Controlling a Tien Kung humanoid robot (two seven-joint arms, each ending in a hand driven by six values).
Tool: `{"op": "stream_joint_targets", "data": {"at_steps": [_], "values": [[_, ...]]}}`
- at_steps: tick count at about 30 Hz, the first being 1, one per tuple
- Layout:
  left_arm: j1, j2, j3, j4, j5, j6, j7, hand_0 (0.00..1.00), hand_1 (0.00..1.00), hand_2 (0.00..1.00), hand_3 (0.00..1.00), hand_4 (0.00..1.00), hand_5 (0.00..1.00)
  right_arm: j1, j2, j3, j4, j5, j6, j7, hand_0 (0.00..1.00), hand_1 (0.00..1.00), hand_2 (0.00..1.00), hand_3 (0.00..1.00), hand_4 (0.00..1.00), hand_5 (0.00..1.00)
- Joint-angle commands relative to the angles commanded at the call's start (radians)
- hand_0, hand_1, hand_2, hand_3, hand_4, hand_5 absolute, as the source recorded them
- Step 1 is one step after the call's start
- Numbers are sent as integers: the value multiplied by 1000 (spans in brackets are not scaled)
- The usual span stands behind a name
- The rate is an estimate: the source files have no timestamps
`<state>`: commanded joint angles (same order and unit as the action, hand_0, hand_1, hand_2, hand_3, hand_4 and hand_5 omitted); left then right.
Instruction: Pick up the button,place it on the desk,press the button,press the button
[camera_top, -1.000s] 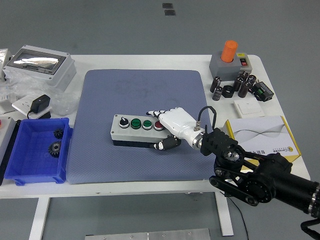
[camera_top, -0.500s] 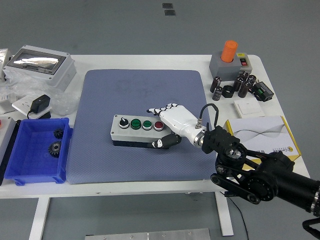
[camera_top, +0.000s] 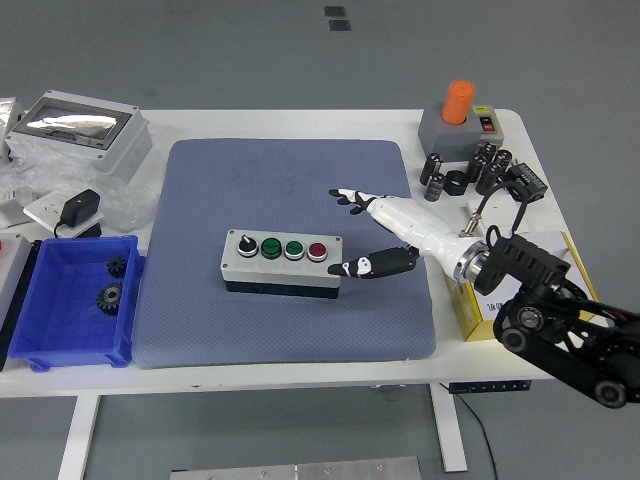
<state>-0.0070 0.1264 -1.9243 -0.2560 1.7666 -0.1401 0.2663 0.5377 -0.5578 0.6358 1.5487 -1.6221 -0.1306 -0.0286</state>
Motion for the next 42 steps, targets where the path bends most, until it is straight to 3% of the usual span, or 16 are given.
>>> {"op": "stream_joint_targets", "data": {"at_steps": [4,5,10,11,17,18,23,24,28,29,37,42], "values": [[-1,2,-5,0,4,-1,-7,729,752,715,850,800,663,13,-49,0,87,-36,-5,-19,919,870,945,998,998,612],[-3,3,-7,1,7,-1,-10,726,750,714,849,809,679,25,-47,-19,96,-56,0,-30,646,636,679,879,885,797],[-8,4,-14,2,19,-3,-15,726,750,714,849,809,679,82,-8,-116,85,-134,30,-85,646,636,679,879,885,797],[-8,4,-14,2,20,-4,-14,726,745,710,849,832,733,92,2,-133,78,-144,34,-94,224,259,315,752,673,801],[-7,3,-13,0,20,-5,-9,726,745,710,849,832,733,129,48,-187,24,-199,48,-131,224,259,315,752,673,801],[-7,3,-13,0,20,-5,-9,724,747,706,849,835,746,131,52,-191,17,-204,48,-135,130,172,224,736,550,733],[-6,3,-13,-1,19,-5,-9,724,747,706,849,835,746,138,68,-214,-13,-218,41,-148,130,172,224,736,550,733],[-6,3,-13,-1,19,-5,-9,725,742,707,850,844,770,139,73,-220,-19,-219,39,-150,88,136,186,733,464,665],[-7,3,-15,-1,21,-5,-11,725,742,707,850,844,770,139,92,-241,-40,-219,30,-154,88,136,186,733,464,665],[-7,3,-16,-1,22,-5,-12,724,740,703,849,847,790,140,96,-245,-44,-220,28,-154,79,119,182,735,426,605],[-10,4,-22,1,28,-8,-25,724,740,702,847,851,804,138,125,-271,-106,-216,31,-159,76,119,179,734,425,600],[-8,4,-25,4,29,-9,-37,725,739,699,844,868,818,126,116,-270,-118,-198,31,-147,73,114,179,731,425,595]]}}
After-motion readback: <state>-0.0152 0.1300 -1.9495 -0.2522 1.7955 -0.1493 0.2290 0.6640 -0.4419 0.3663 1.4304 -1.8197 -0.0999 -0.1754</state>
